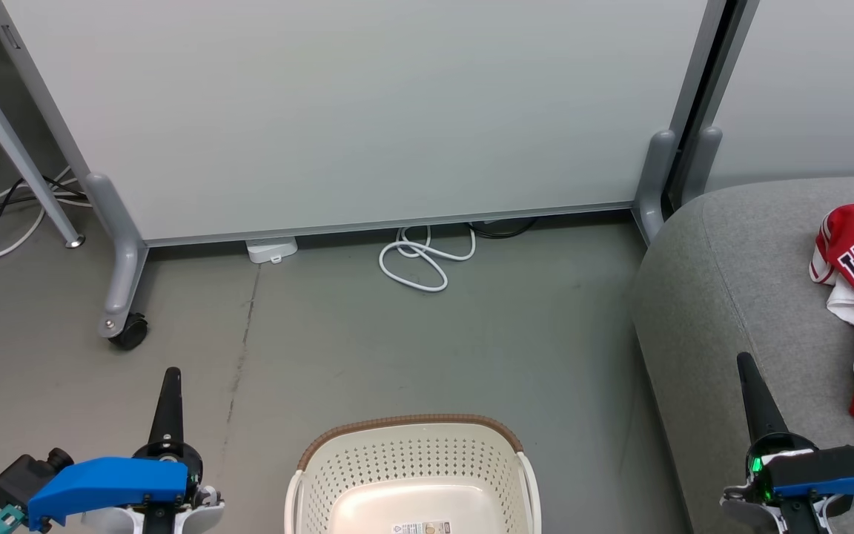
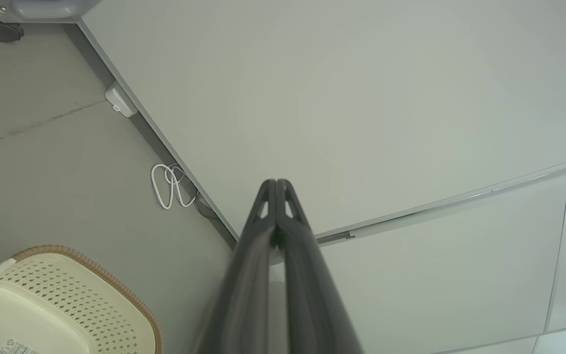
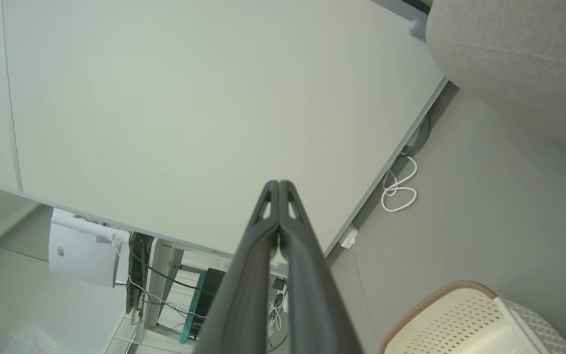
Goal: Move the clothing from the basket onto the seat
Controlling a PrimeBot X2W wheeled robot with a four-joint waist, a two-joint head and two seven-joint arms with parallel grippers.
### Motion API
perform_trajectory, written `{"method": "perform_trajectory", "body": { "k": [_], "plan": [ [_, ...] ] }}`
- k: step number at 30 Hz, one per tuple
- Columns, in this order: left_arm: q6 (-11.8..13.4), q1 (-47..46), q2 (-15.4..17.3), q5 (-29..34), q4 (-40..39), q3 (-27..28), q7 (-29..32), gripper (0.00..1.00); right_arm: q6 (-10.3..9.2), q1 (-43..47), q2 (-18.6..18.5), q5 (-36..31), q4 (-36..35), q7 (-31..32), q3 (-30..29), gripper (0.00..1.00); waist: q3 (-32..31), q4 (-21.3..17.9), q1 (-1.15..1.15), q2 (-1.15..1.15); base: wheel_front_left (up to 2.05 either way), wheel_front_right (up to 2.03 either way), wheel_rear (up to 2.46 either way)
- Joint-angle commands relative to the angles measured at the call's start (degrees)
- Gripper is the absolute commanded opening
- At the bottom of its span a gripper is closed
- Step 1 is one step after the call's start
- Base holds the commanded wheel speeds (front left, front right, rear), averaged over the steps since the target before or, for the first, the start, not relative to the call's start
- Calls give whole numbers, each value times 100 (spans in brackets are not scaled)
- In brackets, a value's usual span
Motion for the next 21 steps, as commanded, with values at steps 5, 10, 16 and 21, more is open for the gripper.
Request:
{"method": "perform_trajectory", "body": {
  "k": [5,10,16,21],
  "plan": [
    [-49,-149,4,-344,-52,81,85,0,3,-135,-30,349,-11,101,-19,0,9,-22,0,0,0,0,0],
    [-64,-176,1,-600,-48,118,155,0,3,-161,-31,610,2,163,-28,0,18,-43,0,0,0,0,0],
    [-79,-203,-3,-893,-45,157,226,0,3,-182,-32,906,18,237,-37,0,28,-68,0,0,0,0,0],
    [-99,-222,-6,-1131,-42,198,283,0,4,-205,-33,1136,32,297,-44,0,37,-89,0,0,0,0,0]
  ]
}}
